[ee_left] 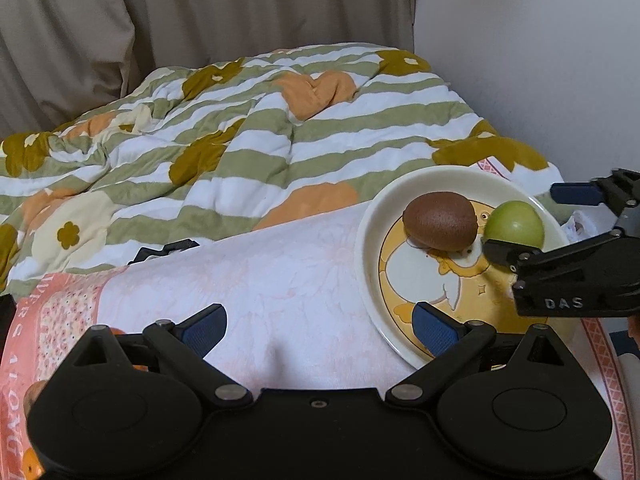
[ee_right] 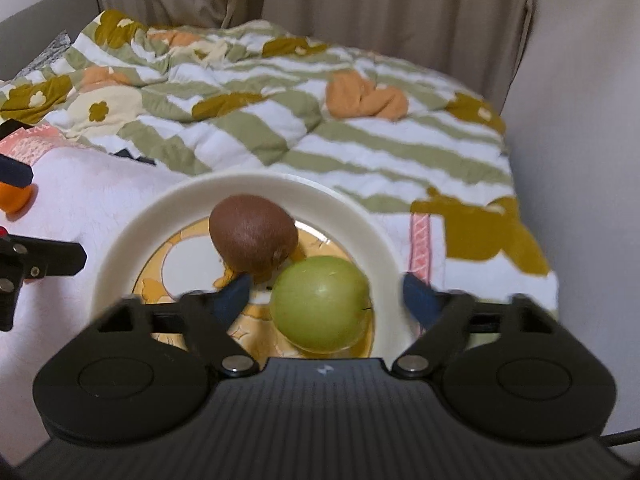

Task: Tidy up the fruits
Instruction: 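Release the kiwi into the bowl with the left tool while the right tool releases the apple, then withdraw both tools from the bowl back over the fruits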

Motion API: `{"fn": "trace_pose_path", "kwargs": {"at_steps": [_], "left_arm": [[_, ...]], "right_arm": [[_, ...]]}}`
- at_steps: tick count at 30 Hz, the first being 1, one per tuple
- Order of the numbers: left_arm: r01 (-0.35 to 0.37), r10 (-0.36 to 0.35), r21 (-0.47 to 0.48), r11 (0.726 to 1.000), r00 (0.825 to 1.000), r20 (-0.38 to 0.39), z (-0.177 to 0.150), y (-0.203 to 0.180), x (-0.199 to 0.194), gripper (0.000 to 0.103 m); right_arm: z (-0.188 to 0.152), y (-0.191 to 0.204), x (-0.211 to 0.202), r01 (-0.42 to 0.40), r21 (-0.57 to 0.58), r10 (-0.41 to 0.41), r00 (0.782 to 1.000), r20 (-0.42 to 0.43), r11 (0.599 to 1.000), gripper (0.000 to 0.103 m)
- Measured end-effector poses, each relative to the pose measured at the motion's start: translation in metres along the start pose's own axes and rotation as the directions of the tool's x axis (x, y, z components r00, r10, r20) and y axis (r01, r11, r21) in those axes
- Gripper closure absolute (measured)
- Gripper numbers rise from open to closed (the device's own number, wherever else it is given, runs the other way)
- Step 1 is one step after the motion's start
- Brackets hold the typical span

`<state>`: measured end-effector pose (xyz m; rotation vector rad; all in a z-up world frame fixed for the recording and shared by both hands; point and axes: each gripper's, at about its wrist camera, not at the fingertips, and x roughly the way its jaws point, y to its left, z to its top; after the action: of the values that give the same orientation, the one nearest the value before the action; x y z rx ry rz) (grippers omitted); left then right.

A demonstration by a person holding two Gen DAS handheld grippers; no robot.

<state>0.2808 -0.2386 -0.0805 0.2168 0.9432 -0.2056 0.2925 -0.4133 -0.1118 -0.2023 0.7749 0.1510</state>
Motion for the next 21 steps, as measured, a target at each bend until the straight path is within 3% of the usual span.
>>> {"fn": "trace_pose_path", "kwargs": {"at_steps": [8, 21], "left_arm": [[-0.028, 0.028, -0.024, 0.999, 0.999, 0.030, -0.012, -0.002, -0.031, 0.002], [-0.075, 0.087, -0.099, 0.992, 0.988, 0.128, -0.050, -0.003, -0.112, 0.002]], "right_arm": [[-0.003, -0.005, -0.036, -0.026, 0.057, 0.026, 1.000, -0.002, 0.998, 0.000], [-0.012, 0.010, -0.133, -0.060, 0.112, 0.057, 0.998, 0.029, 0.992, 0.000]]}}
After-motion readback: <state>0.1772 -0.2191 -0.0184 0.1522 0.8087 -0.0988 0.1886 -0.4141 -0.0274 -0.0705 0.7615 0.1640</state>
